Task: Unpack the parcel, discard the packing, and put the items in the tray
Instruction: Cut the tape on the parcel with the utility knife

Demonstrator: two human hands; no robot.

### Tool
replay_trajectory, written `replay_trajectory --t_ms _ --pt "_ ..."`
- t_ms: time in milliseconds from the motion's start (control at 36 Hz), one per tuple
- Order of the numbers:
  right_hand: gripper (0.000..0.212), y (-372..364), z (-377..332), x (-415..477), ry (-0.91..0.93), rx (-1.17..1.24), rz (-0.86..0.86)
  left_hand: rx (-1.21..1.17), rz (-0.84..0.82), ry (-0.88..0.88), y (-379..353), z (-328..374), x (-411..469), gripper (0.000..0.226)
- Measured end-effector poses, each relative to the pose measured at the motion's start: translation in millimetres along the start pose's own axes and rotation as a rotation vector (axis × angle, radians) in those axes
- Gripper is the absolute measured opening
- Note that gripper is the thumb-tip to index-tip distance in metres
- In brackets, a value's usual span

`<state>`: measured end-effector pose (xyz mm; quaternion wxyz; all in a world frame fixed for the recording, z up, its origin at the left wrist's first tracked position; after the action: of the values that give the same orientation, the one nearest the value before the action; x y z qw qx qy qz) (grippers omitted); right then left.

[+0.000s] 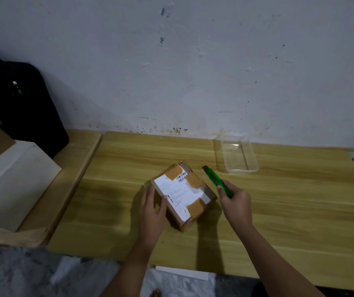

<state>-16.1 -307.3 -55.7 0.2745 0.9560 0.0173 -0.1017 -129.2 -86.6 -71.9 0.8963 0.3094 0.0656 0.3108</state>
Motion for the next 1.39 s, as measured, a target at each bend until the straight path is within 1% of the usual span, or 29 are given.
replay_trajectory --t_ms 56,139,194,250,333,389,556,694,806,917,972,1028,1139,1278,1389 --pt "0.033 -6 -2 5 -0.011 0.011 -0.007 0.069 -0.103 -0.040 0 0 23 0.057" --pt "0.034 -15 -6 13 -0.019 0.024 -0.018 0.142 -0.288 -0.039 -6 -2 51 0.065" --pt "0.034 -20 -8 17 -0.023 0.029 -0.018 0.148 -0.418 -0.073 -14 -2 64 0.069" --pt "0.033 -24 -9 22 -0.024 0.025 -0.014 0.137 -0.522 -0.145 -22 -2 71 0.068" --pt "0.033 -27 -11 27 -0.027 0.022 -0.009 0.166 -0.615 -0.221 -29 -1 77 0.063" --pt "0.034 -28 -10 29 -0.035 0.020 -0.006 0.183 -0.635 -0.203 -31 -6 79 0.060" --pt "0.036 -28 -9 32 -0.036 -0.002 0.000 0.242 -0.576 -0.152 -34 -10 81 0.054" --pt "0.037 -18 -11 27 -0.008 -0.004 0.024 0.279 -0.483 -0.086 -34 -11 77 0.055" --pt "0.037 -7 -9 20 0.008 -0.029 0.031 0.320 -0.343 0.043 -28 -15 69 0.058" --pt "0.036 5 -7 13 0.025 -0.061 0.034 0.376 -0.190 0.172 -19 -20 43 0.058" --pt "0.035 10 -6 9 0.033 -0.074 0.035 0.385 -0.148 0.194 -18 -20 24 0.058" --pt "0.035 13 -4 4 0.042 -0.079 0.029 0.367 -0.141 0.179 -19 -19 7 0.059" --pt "0.035 15 0 -4 0.041 -0.099 -0.003 0.261 -0.144 0.166 -20 -15 -14 0.064" --pt "0.034 9 -2 -11 0.060 -0.152 -0.042 0.208 -0.191 0.146 -18 -15 -11 0.071" --pt "0.034 4 -8 -11 0.066 -0.170 -0.054 0.071 -0.236 0.147 -23 -20 -6 0.080"
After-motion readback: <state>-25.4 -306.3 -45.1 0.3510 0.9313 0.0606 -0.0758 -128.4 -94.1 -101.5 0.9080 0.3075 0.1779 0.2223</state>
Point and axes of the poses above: each hand's wrist, its own x-axis towards the middle knuckle, its own y-axis out of the back of the hand, z = x × y, the point moved 7 cm from there along x, towards the middle knuckle, and after that the axes turned 6 degrees about -y, right-handed, at the moved point
